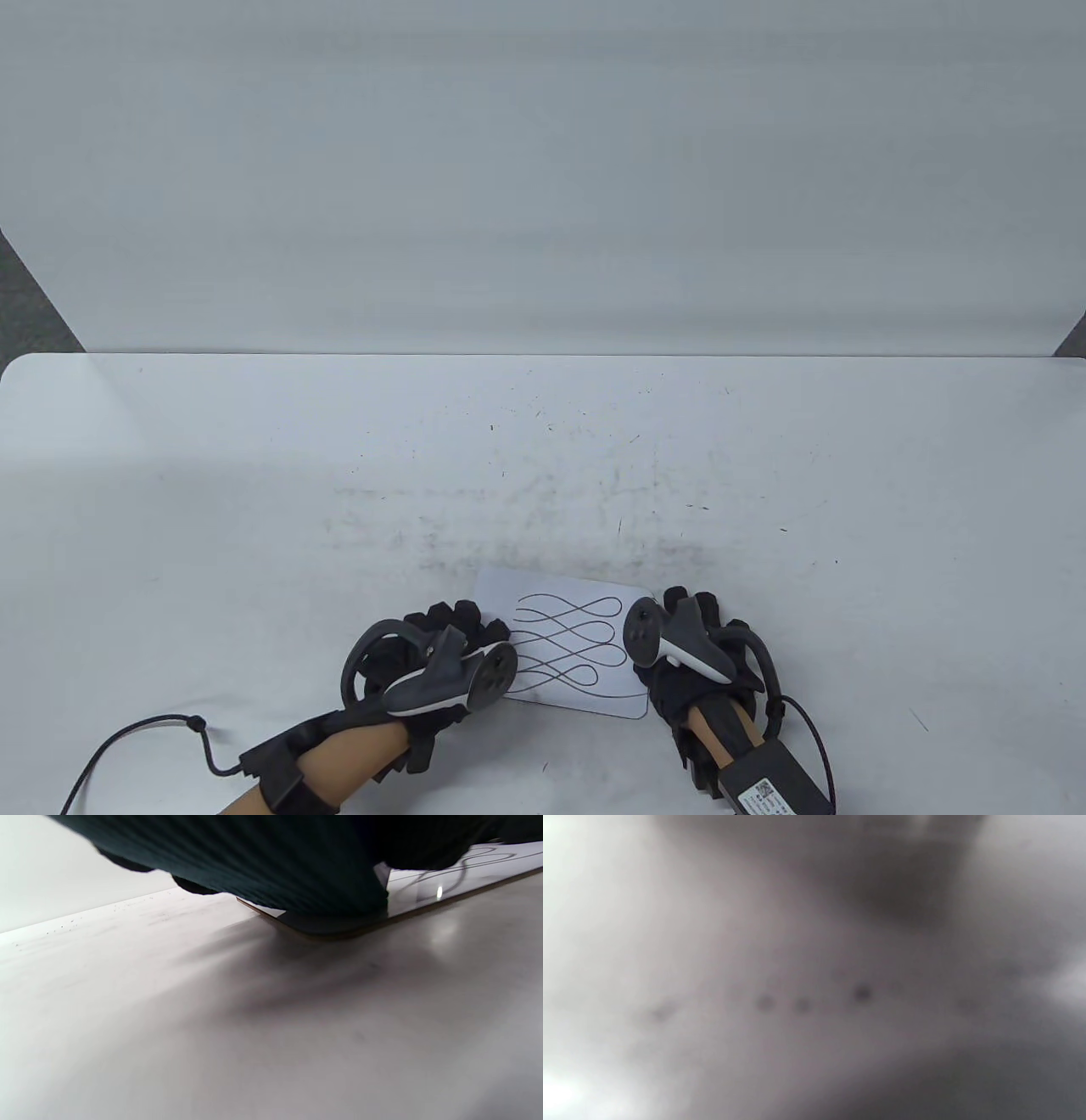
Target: Wipe the whiteboard with a whiteboard eraser
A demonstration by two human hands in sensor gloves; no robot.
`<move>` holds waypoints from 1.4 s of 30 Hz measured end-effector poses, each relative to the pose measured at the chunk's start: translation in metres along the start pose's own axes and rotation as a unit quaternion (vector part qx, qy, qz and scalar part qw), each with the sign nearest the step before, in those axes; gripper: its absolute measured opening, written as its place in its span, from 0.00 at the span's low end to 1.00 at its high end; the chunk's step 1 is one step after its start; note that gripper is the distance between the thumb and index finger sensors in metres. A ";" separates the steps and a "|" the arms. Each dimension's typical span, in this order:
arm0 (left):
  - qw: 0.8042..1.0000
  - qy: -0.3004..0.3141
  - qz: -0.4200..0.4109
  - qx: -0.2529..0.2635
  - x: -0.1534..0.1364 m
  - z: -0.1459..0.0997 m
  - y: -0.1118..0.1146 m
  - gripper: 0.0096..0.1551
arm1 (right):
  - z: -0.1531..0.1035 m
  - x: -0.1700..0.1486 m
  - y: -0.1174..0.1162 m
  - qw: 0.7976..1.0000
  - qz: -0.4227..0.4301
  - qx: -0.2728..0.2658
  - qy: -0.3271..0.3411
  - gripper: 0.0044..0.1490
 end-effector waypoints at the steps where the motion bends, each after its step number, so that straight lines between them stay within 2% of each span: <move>1: 1.000 0.002 -0.003 0.002 0.001 -0.004 0.000 0.37 | 0.000 0.000 0.000 1.000 0.001 0.000 0.000 0.43; 3: 1.000 0.002 -0.004 0.006 0.001 -0.005 0.000 0.37 | 0.000 0.000 0.000 1.000 0.001 -0.001 0.001 0.43; 7: 1.000 -0.003 -0.013 0.004 0.001 0.008 -0.002 0.36 | 0.001 0.000 0.000 1.000 0.003 0.000 0.002 0.43; 9: 1.000 -0.013 -0.020 -0.003 0.000 0.021 -0.004 0.36 | 0.001 0.000 0.000 1.000 0.003 0.002 0.001 0.43; 15: 0.997 -0.074 0.001 0.008 -0.013 0.086 -0.016 0.34 | 0.001 0.000 -0.001 1.000 0.009 0.002 -0.001 0.43; 19: 0.996 -0.091 0.005 0.014 -0.015 0.108 -0.020 0.34 | 0.001 0.000 -0.001 1.000 0.010 0.003 -0.003 0.43; 24: 0.996 -0.066 0.042 0.030 -0.005 0.091 -0.021 0.35 | 0.001 0.000 -0.001 1.000 0.007 0.001 -0.005 0.43; 28: 0.995 -0.014 0.086 0.049 0.008 0.053 -0.017 0.34 | 0.001 0.000 -0.002 1.000 0.008 0.002 -0.005 0.43; 31: 0.996 0.009 0.078 0.048 0.014 0.022 -0.012 0.35 | 0.002 0.000 -0.002 1.000 0.007 0.001 -0.005 0.43; 35: 0.996 0.028 0.071 0.051 0.018 -0.002 -0.008 0.35 | 0.002 0.000 -0.002 1.000 0.007 0.001 -0.004 0.43; 39: 0.996 0.033 0.063 0.048 0.021 -0.007 -0.008 0.36 | 0.002 0.001 -0.002 1.000 0.007 0.001 -0.004 0.43; 42: 0.998 0.031 0.046 0.034 0.018 0.002 -0.009 0.36 | 0.003 0.001 -0.002 1.000 0.007 0.001 -0.002 0.43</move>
Point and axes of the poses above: the tracker on the back of each hand, its own x axis roughly to the thumb side, its own z axis roughly from the wrist to the fingertips, y = z × x, the point moved 5 cm from there along z, roughly from the wrist to the fingertips, and after that the axes turned 1 degree about y, right-handed, at the moved point
